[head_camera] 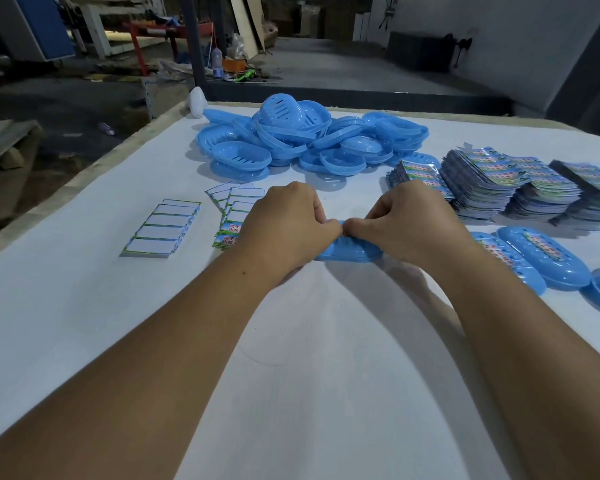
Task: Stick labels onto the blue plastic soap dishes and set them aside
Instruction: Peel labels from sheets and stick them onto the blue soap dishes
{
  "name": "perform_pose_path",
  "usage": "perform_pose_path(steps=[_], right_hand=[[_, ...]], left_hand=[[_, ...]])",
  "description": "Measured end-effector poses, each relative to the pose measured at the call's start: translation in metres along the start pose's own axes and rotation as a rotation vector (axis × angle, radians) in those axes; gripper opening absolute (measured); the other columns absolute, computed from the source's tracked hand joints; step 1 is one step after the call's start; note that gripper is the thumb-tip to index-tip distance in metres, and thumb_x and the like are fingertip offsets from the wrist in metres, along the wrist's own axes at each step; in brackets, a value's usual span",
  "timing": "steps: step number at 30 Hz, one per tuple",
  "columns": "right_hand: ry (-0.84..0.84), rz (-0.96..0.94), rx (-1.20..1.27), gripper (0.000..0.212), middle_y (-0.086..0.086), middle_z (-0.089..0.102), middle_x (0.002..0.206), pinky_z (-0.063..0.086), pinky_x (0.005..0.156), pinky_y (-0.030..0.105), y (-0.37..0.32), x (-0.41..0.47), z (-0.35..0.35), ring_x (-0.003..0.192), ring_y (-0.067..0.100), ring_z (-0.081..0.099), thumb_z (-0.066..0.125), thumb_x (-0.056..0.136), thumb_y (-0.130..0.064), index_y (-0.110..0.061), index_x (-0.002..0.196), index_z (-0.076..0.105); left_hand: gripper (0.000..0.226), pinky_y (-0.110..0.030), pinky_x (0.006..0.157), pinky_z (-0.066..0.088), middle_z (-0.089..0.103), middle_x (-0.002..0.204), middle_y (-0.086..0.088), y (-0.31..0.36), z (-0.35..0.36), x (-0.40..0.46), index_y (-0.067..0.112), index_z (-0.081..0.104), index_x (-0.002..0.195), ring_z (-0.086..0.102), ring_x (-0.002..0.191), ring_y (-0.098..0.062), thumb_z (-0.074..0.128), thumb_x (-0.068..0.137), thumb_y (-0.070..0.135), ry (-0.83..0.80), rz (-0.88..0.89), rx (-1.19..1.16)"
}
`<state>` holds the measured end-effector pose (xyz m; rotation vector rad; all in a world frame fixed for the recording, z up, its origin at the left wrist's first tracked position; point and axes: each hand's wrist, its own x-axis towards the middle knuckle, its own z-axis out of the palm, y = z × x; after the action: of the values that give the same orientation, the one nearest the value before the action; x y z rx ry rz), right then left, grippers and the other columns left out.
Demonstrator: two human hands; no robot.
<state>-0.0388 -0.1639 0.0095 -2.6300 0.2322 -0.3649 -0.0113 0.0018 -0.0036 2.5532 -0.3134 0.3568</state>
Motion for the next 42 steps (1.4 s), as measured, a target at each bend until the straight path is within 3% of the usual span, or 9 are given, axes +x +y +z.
perform_pose_path(steps=[5, 12, 17, 21, 26, 34, 36, 38, 42], right_hand=[[-0.010, -0.006, -0.049, 0.043, -0.015, 0.055, 0.038, 0.033, 0.048, 0.026, 0.002, 0.000, -0.003, 0.053, 0.010, 0.056, 0.078, 0.067, -0.064, -0.023, 0.057, 0.072], [0.135, 0.006, 0.187, 0.041, 0.014, 0.062, 0.064, 0.036, 0.054, 0.029, 0.019, 0.009, -0.008, 0.061, 0.032, 0.051, 0.063, 0.092, -0.037, -0.001, 0.074, 0.065], [0.009, -0.198, 0.216, 0.005, -0.018, 0.071, 0.086, 0.049, 0.072, 0.020, 0.012, 0.003, -0.005, 0.079, 0.000, 0.064, 0.069, 0.090, -0.032, -0.028, 0.091, 0.072], [-0.200, -0.339, 0.168, 0.050, -0.022, 0.068, 0.116, 0.047, 0.088, 0.020, 0.002, -0.010, 0.004, 0.105, 0.002, 0.062, 0.073, 0.077, -0.045, -0.038, 0.126, 0.066], [-0.252, -0.369, 0.085, 0.067, -0.015, 0.067, 0.117, 0.049, 0.090, 0.028, -0.008, -0.019, 0.005, 0.107, 0.011, 0.060, 0.063, 0.066, -0.049, -0.039, 0.132, 0.060], [-0.179, -0.212, -0.169, 0.061, -0.009, 0.054, 0.108, 0.043, 0.081, 0.033, 0.003, -0.026, -0.003, 0.098, 0.016, 0.053, 0.053, 0.065, -0.070, -0.039, 0.117, 0.062], [-0.162, -0.161, -0.180, 0.055, -0.005, 0.057, 0.106, 0.046, 0.081, 0.033, 0.012, -0.027, -0.010, 0.097, 0.019, 0.056, 0.061, 0.070, -0.065, -0.030, 0.112, 0.066], [-0.103, -0.144, -0.207, 0.040, 0.001, 0.062, 0.092, 0.047, 0.071, 0.034, 0.023, -0.030, -0.017, 0.089, 0.027, 0.059, 0.063, 0.072, -0.056, -0.019, 0.086, 0.067], [-0.007, -0.039, -0.239, 0.037, 0.005, 0.052, 0.074, 0.029, 0.054, 0.035, 0.040, -0.037, -0.026, 0.078, 0.034, 0.052, 0.062, 0.074, -0.044, -0.010, 0.064, 0.051]], left_hand=[[0.038, -0.033, 0.067, 0.044, 0.058, 0.087, 0.010, -0.006, 0.002, 0.003, 0.030, 0.050, 0.095, 0.058, 0.081, -0.013, 0.071, 0.078, 0.057, -0.082, -0.048, -0.046], [0.020, -0.035, 0.072, 0.051, 0.064, 0.090, 0.009, -0.012, 0.002, 0.008, 0.036, 0.052, 0.091, 0.062, 0.080, -0.009, 0.066, 0.084, 0.048, 0.024, -0.155, -0.309], [0.014, -0.037, 0.073, 0.052, 0.064, 0.086, 0.009, -0.013, -0.001, 0.008, 0.037, 0.054, 0.092, 0.062, 0.078, -0.011, 0.061, 0.086, 0.048, 0.073, -0.155, -0.265], [0.014, -0.039, 0.076, 0.054, 0.064, 0.084, 0.010, -0.011, -0.003, 0.007, 0.037, 0.055, 0.095, 0.063, 0.080, -0.014, 0.060, 0.087, 0.047, 0.079, -0.123, -0.214], [0.013, -0.040, 0.078, 0.053, 0.063, 0.082, 0.011, -0.010, -0.006, 0.008, 0.038, 0.056, 0.096, 0.063, 0.084, -0.017, 0.059, 0.086, 0.045, 0.093, -0.121, -0.210], [0.019, -0.042, 0.078, 0.055, 0.064, 0.082, 0.008, -0.006, -0.007, 0.003, 0.038, 0.055, 0.100, 0.063, 0.082, -0.018, 0.062, 0.086, 0.048, 0.086, -0.117, -0.196], [0.018, -0.043, 0.080, 0.055, 0.064, 0.083, 0.008, -0.005, -0.009, 0.002, 0.037, 0.056, 0.100, 0.063, 0.084, -0.020, 0.063, 0.087, 0.048, 0.080, -0.117, -0.196], [0.018, -0.043, 0.081, 0.055, 0.064, 0.084, 0.009, -0.004, -0.011, 0.001, 0.036, 0.057, 0.100, 0.063, 0.086, -0.021, 0.063, 0.088, 0.048, 0.067, -0.114, -0.192], [0.018, -0.045, 0.084, 0.055, 0.065, 0.085, 0.007, 0.002, -0.014, -0.003, 0.034, 0.059, 0.103, 0.064, 0.087, -0.023, 0.063, 0.091, 0.047, 0.041, -0.093, -0.187]])
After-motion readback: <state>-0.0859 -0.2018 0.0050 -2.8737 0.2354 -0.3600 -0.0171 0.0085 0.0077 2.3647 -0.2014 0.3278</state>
